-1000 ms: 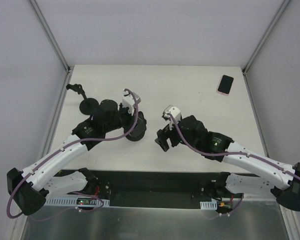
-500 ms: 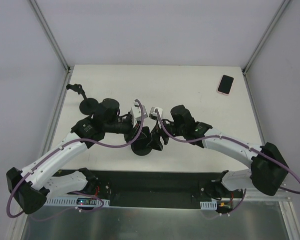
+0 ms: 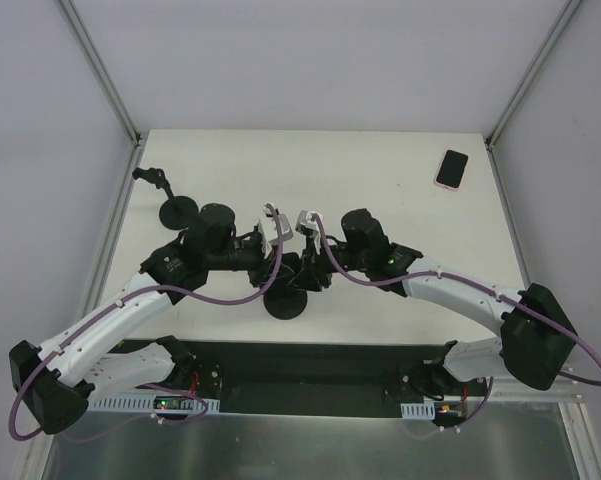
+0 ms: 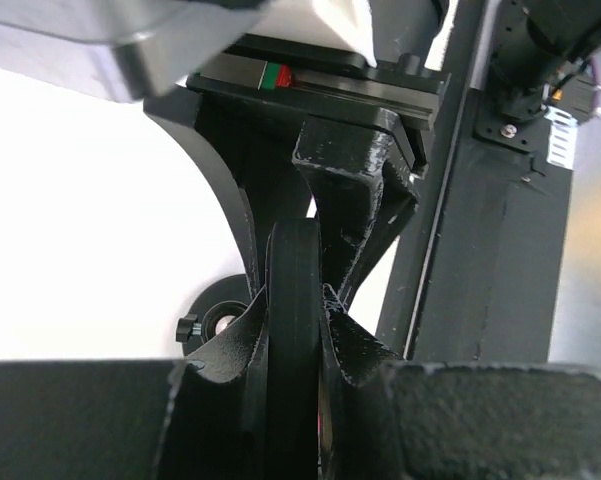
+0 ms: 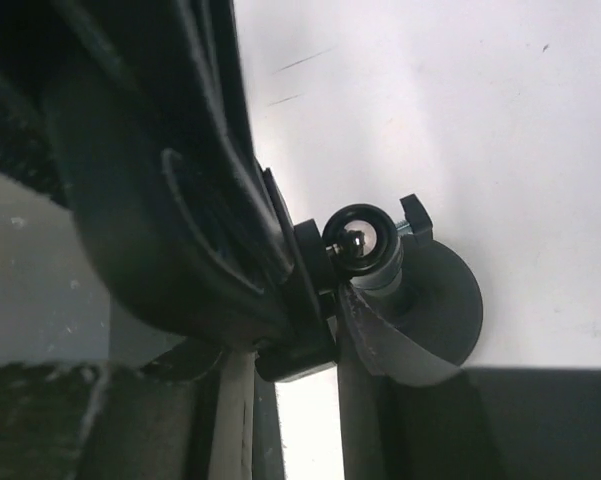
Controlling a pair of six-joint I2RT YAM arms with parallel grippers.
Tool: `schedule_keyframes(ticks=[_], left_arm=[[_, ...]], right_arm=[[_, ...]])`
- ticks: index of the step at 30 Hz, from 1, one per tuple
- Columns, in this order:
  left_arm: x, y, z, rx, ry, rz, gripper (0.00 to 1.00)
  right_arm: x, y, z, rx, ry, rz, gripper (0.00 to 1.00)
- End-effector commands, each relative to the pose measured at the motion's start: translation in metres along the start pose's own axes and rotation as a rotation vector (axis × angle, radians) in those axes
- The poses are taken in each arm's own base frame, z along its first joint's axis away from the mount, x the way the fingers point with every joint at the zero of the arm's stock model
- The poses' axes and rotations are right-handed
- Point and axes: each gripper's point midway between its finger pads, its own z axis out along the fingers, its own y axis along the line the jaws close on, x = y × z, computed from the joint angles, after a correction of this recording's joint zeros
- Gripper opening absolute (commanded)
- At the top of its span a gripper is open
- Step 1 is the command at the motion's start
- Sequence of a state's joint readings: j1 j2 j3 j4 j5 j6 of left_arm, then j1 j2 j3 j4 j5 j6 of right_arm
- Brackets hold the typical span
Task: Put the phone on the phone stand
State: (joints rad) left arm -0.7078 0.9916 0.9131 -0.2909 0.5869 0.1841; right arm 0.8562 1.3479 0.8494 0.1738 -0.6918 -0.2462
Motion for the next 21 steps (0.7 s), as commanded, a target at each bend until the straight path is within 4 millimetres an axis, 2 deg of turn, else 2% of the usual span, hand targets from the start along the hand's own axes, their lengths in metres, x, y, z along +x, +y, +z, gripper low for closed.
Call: schedule_keyframes(ticks=[1, 2, 3, 5, 8, 13, 17, 21], left_arm=[[-0.004, 0.031, 0.01, -0.169, -0.06, 0.193, 0.0], [-0.002, 0.029, 0.011, -0.157, -0.061, 0.189, 0.0], [0.001, 0.026, 0.013, -0.14, -0.061, 0.18, 0.0], [0.007, 0.018, 0.018, -0.092, -0.066, 0.15, 0.0], [0.009, 0.012, 0.02, -0.062, -0.077, 0.128, 0.0], [0.004, 0.009, 0.014, -0.068, -0.127, 0.141, 0.0], [0.009, 0.006, 0.013, -0.059, -0.127, 0.138, 0.0], [0.008, 0.0, 0.013, -0.028, -0.134, 0.146, 0.0]], right_arm=[[-0.029, 0.008, 0.005, 0.098, -0.103, 0.514, 0.0], [-0.038, 0.007, 0.0, 0.129, -0.162, 0.562, 0.0], [-0.04, 0.01, -0.002, 0.139, -0.176, 0.625, 0.0], [-0.042, 0.007, -0.01, 0.2, -0.215, 0.639, 0.0], [-0.037, -0.001, -0.011, 0.232, -0.221, 0.667, 0.0], [-0.033, 0.001, -0.008, 0.217, -0.215, 0.783, 0.0], [-0.039, -0.002, -0.024, 0.29, -0.246, 0.852, 0.0], [-0.042, 0.002, -0.029, 0.305, -0.19, 0.702, 0.0]])
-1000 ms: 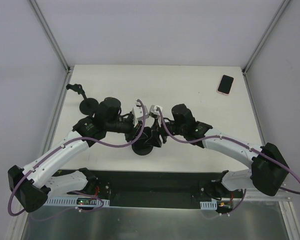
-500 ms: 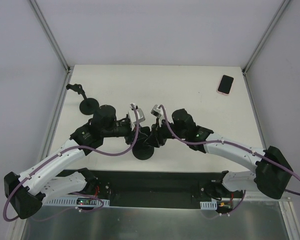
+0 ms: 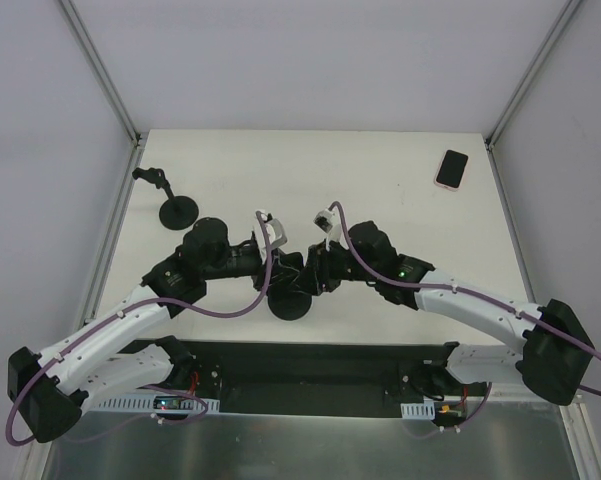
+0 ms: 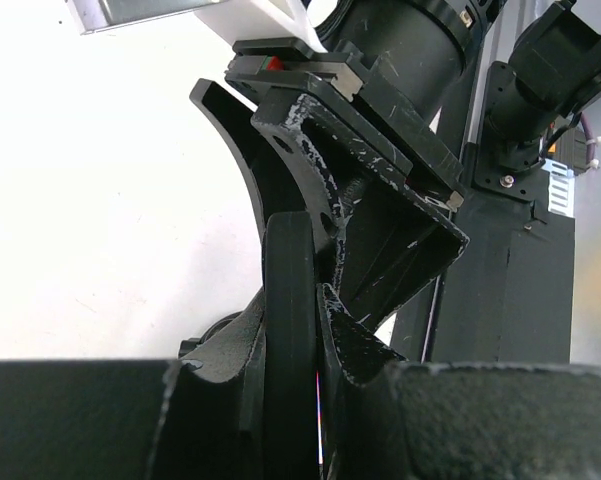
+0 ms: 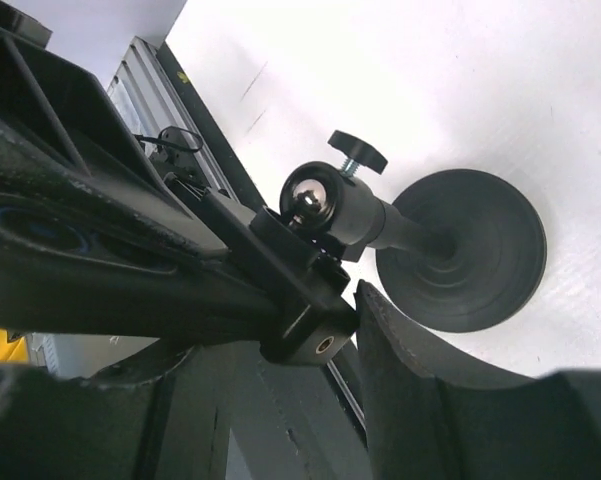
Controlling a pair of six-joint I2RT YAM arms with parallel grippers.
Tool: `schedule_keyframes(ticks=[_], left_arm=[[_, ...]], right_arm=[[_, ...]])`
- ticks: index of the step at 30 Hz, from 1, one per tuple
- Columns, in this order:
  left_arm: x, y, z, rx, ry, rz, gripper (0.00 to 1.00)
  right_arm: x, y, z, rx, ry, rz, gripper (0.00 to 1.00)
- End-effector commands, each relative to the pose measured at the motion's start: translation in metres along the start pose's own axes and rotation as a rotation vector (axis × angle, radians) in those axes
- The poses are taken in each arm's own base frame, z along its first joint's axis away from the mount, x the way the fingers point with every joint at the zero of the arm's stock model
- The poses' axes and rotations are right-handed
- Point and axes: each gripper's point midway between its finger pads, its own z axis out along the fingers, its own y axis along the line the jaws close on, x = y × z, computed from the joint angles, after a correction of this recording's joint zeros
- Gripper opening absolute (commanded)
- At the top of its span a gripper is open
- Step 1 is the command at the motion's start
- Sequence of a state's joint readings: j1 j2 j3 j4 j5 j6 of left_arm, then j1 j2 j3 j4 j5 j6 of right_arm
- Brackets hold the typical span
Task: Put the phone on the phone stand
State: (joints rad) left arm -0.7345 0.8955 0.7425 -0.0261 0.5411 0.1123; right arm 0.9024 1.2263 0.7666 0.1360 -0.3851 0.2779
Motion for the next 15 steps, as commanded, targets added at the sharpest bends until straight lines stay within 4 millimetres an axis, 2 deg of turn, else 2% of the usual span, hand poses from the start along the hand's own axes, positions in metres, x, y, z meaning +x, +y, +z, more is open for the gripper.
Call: schedule_keyframes(ticks=[1, 2, 4, 5, 6, 8, 9, 10, 12, 13, 15], left_arm=[[0.012, -0.003, 0.004, 0.03, 0.012, 0.105, 0.0], [0.01, -0.005, 0.004, 0.037, 0.006, 0.102, 0.0], [0.008, -0.006, 0.003, 0.037, 0.001, 0.097, 0.0], [0.007, -0.003, 0.003, 0.021, 0.002, 0.092, 0.0], [0.007, -0.003, 0.003, 0.017, 0.005, 0.09, 0.0], [0.007, -0.001, 0.002, 0.001, 0.015, 0.074, 0.11], [0.002, -0.001, 0.001, 0.0, 0.007, 0.073, 0.22], [0.001, 0.0, 0.001, -0.001, 0.009, 0.068, 0.37], [-0.006, -0.003, -0.001, 0.012, -0.003, 0.046, 0.48], [-0.009, -0.002, -0.003, 0.007, -0.009, 0.04, 0.58], [-0.021, -0.004, -0.011, 0.001, -0.047, 0.037, 0.71]], right_arm=[[-0.044, 0.026, -0.016, 0.01, -0.095, 0.173, 0.0], [-0.039, 0.029, -0.017, -0.014, -0.065, 0.137, 0.19], [-0.035, 0.028, -0.019, -0.019, -0.053, 0.065, 0.46], [-0.037, 0.03, -0.025, -0.021, -0.072, 0.039, 0.62], [-0.035, 0.028, -0.028, -0.015, -0.079, 0.011, 0.68], [-0.031, 0.027, -0.038, 0.002, -0.099, -0.035, 0.79], [-0.031, 0.026, -0.041, 0.011, -0.11, -0.058, 0.82], [-0.024, 0.025, -0.044, 0.021, -0.096, -0.097, 0.83], [-0.02, 0.022, -0.049, 0.065, -0.097, -0.138, 0.86], [-0.015, 0.03, -0.049, 0.062, -0.087, -0.186, 0.88], [-0.016, 0.02, -0.05, 0.158, -0.115, -0.21, 0.89]])
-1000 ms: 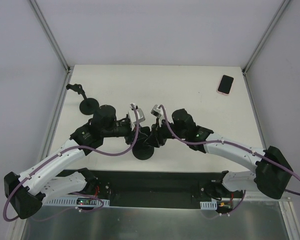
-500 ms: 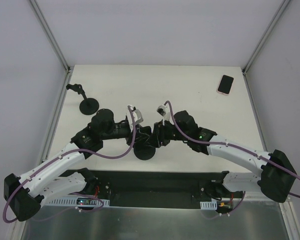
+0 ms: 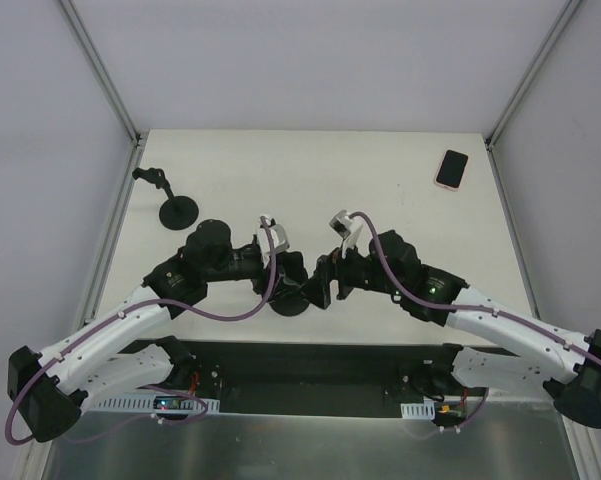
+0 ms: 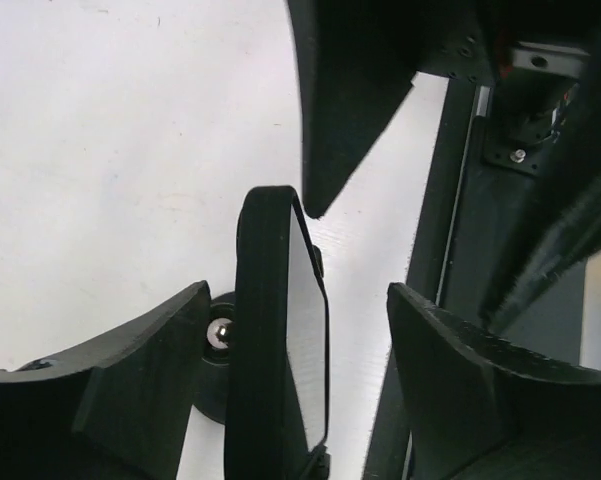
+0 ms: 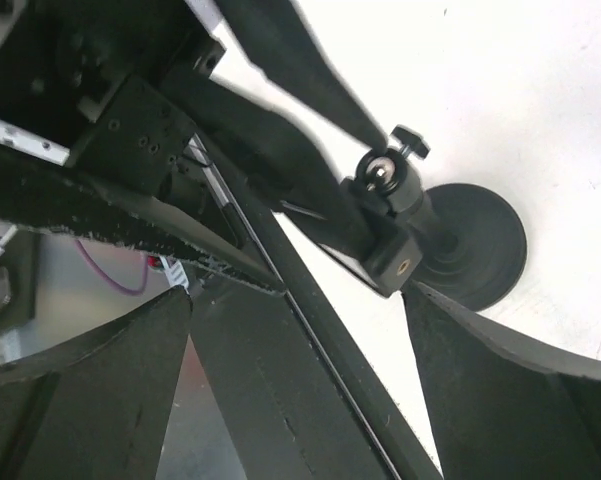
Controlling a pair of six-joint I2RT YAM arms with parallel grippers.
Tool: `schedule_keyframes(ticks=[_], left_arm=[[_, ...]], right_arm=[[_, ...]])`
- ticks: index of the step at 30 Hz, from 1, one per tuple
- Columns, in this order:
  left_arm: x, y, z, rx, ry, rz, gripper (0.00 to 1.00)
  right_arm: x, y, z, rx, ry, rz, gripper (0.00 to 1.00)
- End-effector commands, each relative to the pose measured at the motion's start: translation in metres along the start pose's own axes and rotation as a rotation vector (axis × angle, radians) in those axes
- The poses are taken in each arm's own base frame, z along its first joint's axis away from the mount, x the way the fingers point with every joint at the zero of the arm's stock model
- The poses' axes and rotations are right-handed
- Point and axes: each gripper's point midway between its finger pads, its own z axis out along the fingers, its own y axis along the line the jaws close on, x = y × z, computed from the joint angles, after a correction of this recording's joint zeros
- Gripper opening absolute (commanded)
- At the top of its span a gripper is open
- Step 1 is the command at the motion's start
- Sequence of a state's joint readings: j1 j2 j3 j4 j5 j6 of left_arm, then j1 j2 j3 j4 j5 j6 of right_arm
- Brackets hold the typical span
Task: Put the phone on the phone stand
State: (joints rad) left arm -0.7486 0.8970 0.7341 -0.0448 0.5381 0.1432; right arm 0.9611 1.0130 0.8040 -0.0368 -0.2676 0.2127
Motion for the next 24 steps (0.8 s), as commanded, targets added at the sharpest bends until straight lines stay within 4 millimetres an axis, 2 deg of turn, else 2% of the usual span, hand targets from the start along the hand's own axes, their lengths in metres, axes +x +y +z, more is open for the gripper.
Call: schedule_keyframes(ticks=[1, 2, 3, 4, 5, 6, 7, 8, 9, 11, 12, 13, 15, 18, 21, 23, 24], left_arm=[[-0.035, 0.001, -0.018, -0.025, -0.092, 0.023, 0.76], [-0.039, 0.001, -0.023, -0.039, -0.108, 0.032, 0.81], [-0.052, 0.002, -0.035, -0.074, -0.156, 0.061, 0.82], [-0.058, 0.006, -0.043, -0.117, -0.186, 0.079, 0.82], [-0.058, 0.015, -0.05, -0.182, -0.213, 0.08, 0.82], [-0.067, 0.034, -0.072, -0.355, -0.275, 0.081, 0.82], [-0.081, 0.044, -0.086, -0.444, -0.356, 0.088, 0.84], [-0.073, 0.056, -0.094, -0.531, -0.37, 0.076, 0.86], [-0.076, 0.081, -0.127, -0.748, -0.426, 0.041, 0.87], [-0.067, 0.102, -0.154, -0.941, -0.453, -0.012, 0.88], [-0.064, 0.109, -0.166, -1.018, -0.461, -0.03, 0.88], [-0.057, 0.119, -0.183, -1.138, -0.449, -0.054, 0.88], [-0.058, 0.122, -0.191, -1.182, -0.437, -0.056, 0.88], [-0.056, 0.122, -0.186, -1.162, -0.424, -0.056, 0.88], [-0.057, 0.119, -0.177, -1.111, -0.414, -0.058, 0.87], [-0.055, 0.12, -0.173, -1.105, -0.401, -0.063, 0.86], [-0.055, 0.12, -0.172, -1.105, -0.398, -0.064, 0.87]], right_arm=[[0.006, -0.003, -0.003, 0.138, -0.016, -0.119, 0.93], [-0.003, -0.01, -0.002, 0.215, -0.067, -0.136, 0.95], [-0.004, -0.011, -0.002, 0.247, -0.088, -0.145, 0.97], [-0.002, -0.003, 0.001, 0.263, -0.104, -0.163, 0.99], [-0.015, -0.009, -0.002, 0.347, -0.168, -0.154, 1.0], [-0.02, -0.007, -0.001, 0.364, -0.186, -0.153, 1.0], [-0.022, -0.008, 0.0, 0.424, -0.206, -0.168, 1.0], [-0.034, 0.001, 0.0, 0.431, -0.244, -0.16, 1.0], [-0.039, 0.007, 0.002, 0.438, -0.255, -0.169, 1.0], [-0.037, 0.009, 0.009, 0.512, -0.257, -0.179, 1.0], [-0.053, 0.024, 0.007, 0.517, -0.292, -0.145, 1.0], [-0.041, 0.011, 0.013, 0.603, -0.233, -0.167, 1.0], [-0.045, 0.022, 0.024, 0.598, -0.215, -0.17, 1.0], [-0.048, 0.024, 0.027, 0.631, -0.226, -0.129, 1.0], [-0.053, 0.024, 0.03, 0.674, -0.253, -0.101, 1.0], [-0.061, 0.022, 0.025, 0.726, -0.263, -0.094, 1.0], [-0.056, 0.015, 0.026, 0.773, -0.241, -0.117, 1.0]])
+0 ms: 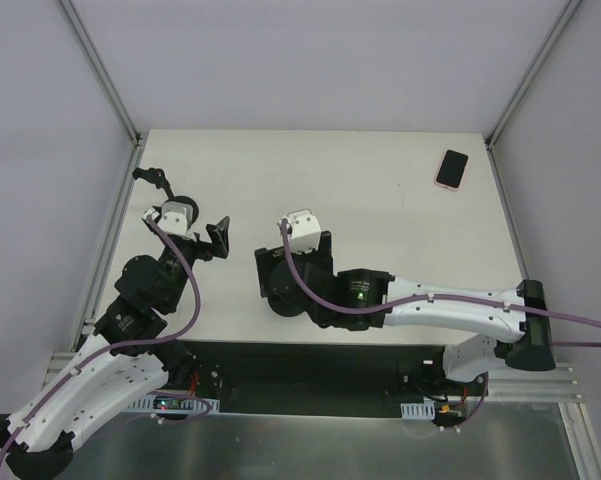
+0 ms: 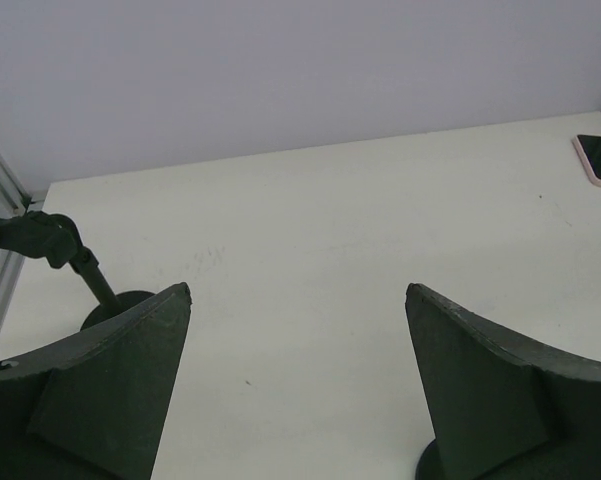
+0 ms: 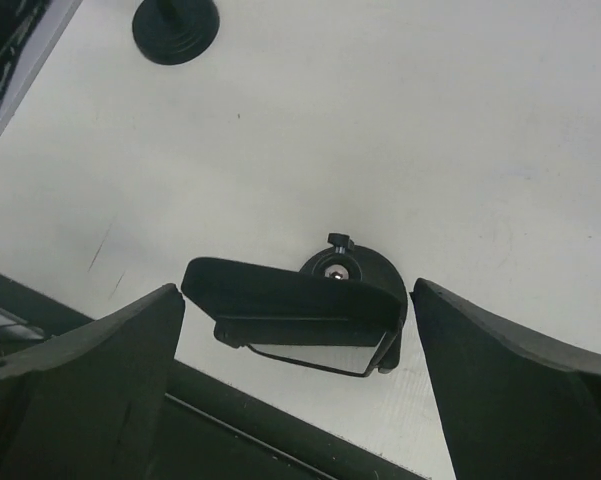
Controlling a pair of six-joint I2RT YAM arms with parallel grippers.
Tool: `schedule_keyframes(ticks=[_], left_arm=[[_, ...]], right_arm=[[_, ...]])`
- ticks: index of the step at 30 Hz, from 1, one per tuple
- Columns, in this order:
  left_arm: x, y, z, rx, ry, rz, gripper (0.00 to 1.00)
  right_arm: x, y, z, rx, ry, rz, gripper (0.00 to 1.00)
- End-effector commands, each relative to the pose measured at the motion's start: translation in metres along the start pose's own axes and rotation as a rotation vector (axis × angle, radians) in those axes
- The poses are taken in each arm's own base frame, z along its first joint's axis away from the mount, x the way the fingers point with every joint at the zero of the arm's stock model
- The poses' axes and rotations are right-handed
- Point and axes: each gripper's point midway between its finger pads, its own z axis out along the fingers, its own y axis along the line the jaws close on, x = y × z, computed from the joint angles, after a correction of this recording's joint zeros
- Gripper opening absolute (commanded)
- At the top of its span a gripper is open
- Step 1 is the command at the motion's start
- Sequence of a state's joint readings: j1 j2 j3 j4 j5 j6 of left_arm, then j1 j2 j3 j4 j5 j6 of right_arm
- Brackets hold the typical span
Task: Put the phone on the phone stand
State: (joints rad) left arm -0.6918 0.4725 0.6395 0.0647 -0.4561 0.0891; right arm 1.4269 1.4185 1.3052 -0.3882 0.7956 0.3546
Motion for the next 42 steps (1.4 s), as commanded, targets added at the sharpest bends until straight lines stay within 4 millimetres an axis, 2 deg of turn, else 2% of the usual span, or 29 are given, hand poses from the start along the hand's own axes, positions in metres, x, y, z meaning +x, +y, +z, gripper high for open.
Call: schedule_keyframes(ticks=[1, 11, 14, 17, 23, 29, 33, 37, 38, 40, 41, 42], left_arm=[[-0.006, 0.006, 0.004, -0.043, -0.003, -0.02, 0.86], [0.002, 0.0, 0.006, -0.02, 0.022, -0.015, 0.86], [0.0, -0.001, 0.008, -0.014, 0.029, -0.008, 0.86], [0.004, -0.003, 0.009, -0.01, 0.042, -0.002, 0.86], [0.007, -0.002, 0.01, -0.018, 0.05, 0.002, 0.86], [0.01, -0.007, 0.015, -0.002, 0.072, 0.012, 0.86], [0.012, -0.006, 0.014, -0.006, 0.077, 0.012, 0.85], [0.013, -0.006, 0.016, -0.012, 0.086, 0.018, 0.85], [0.013, -0.007, 0.017, -0.006, 0.088, 0.019, 0.85], [0.013, -0.009, 0.017, 0.003, 0.087, 0.018, 0.86], [0.014, -0.009, 0.017, 0.002, 0.09, 0.019, 0.85], [0.014, -0.008, 0.017, -0.002, 0.09, 0.019, 0.85]], right_arm=[[-0.02, -0.013, -0.003, 0.146, -0.042, 0.026, 1.0], [-0.008, -0.005, 0.009, 0.193, -0.007, 0.046, 0.97], [-0.004, -0.01, 0.012, 0.222, -0.013, 0.02, 0.9], [-0.011, -0.008, 0.01, 0.217, -0.025, 0.025, 0.86], [-0.003, -0.006, 0.014, 0.217, -0.014, 0.038, 0.85], [-0.006, -0.005, 0.018, 0.219, -0.015, 0.026, 0.89], [-0.002, -0.001, 0.024, 0.211, -0.005, 0.022, 0.87], [-0.001, -0.004, 0.024, 0.228, -0.001, 0.011, 0.79], [-0.002, -0.009, 0.024, 0.247, -0.008, 0.004, 0.7], [-0.007, -0.014, 0.021, 0.256, -0.021, 0.011, 0.61], [-0.01, -0.017, 0.019, 0.264, -0.03, 0.016, 0.49], [-0.009, -0.021, 0.018, 0.273, -0.034, 0.012, 0.44]])
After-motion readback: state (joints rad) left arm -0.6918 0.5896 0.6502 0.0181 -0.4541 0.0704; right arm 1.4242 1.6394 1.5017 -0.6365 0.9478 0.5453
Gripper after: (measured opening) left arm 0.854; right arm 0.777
